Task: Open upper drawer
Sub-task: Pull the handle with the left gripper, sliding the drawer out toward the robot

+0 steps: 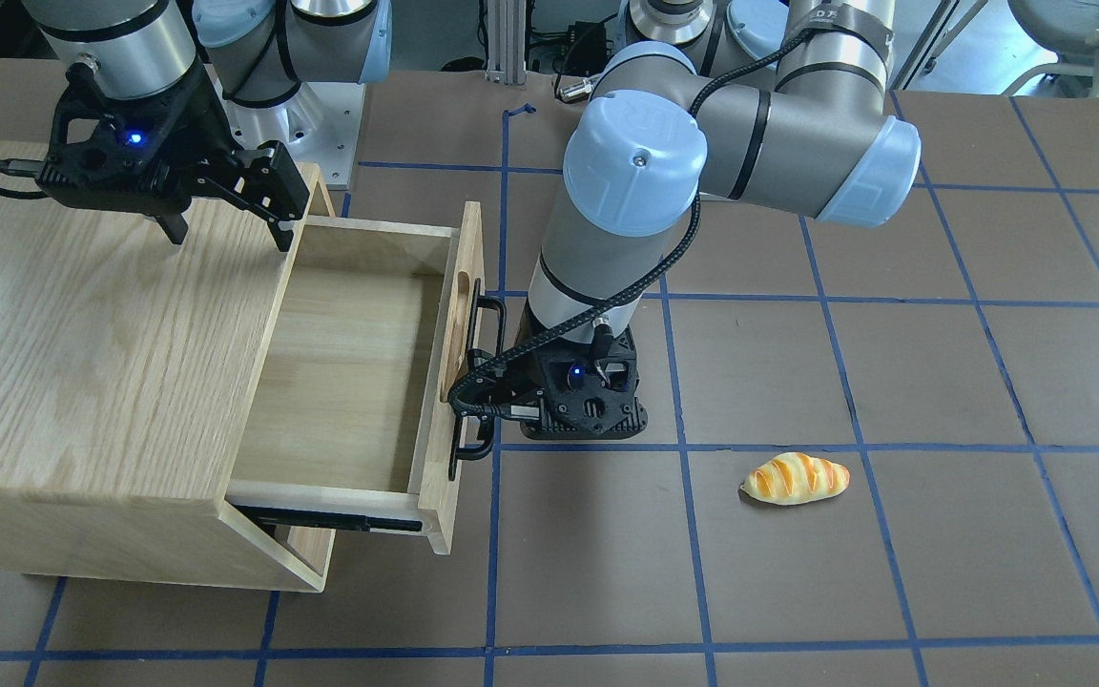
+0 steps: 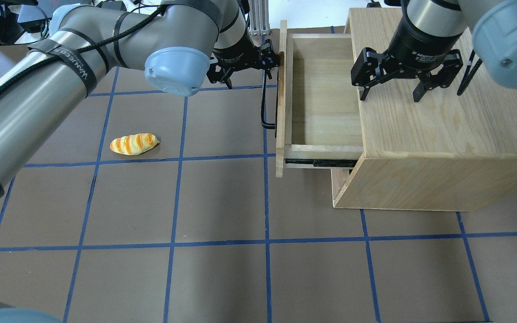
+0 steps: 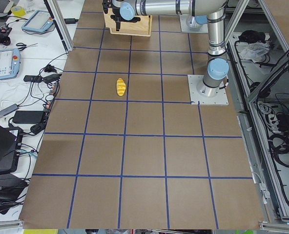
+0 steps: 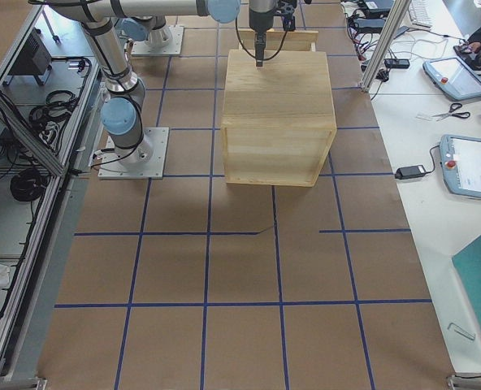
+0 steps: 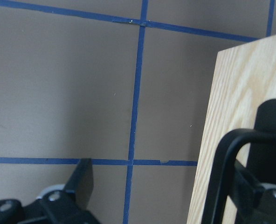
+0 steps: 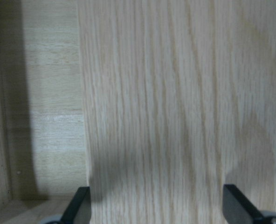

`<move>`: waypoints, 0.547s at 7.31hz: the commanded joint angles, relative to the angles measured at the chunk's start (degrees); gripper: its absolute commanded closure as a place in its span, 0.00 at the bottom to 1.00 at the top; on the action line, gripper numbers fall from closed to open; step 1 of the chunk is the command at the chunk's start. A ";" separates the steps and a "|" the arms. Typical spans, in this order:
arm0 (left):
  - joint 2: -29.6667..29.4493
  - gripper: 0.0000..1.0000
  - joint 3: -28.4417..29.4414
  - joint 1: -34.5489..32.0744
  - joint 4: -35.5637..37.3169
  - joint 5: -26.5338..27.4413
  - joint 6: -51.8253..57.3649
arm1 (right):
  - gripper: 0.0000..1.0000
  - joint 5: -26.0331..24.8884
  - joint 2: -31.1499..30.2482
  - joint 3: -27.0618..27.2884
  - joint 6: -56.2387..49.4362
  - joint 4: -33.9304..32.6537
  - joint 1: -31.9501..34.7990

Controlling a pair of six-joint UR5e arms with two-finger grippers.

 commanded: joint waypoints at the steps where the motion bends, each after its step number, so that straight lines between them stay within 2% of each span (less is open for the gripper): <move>1: 0.43 0.00 0.00 1.60 -1.39 0.00 2.23 | 0.00 -0.05 0.00 0.00 0.00 0.00 0.00; 4: 0.78 0.00 0.00 3.27 -1.75 0.35 3.65 | 0.00 0.04 0.00 0.00 0.00 0.00 0.00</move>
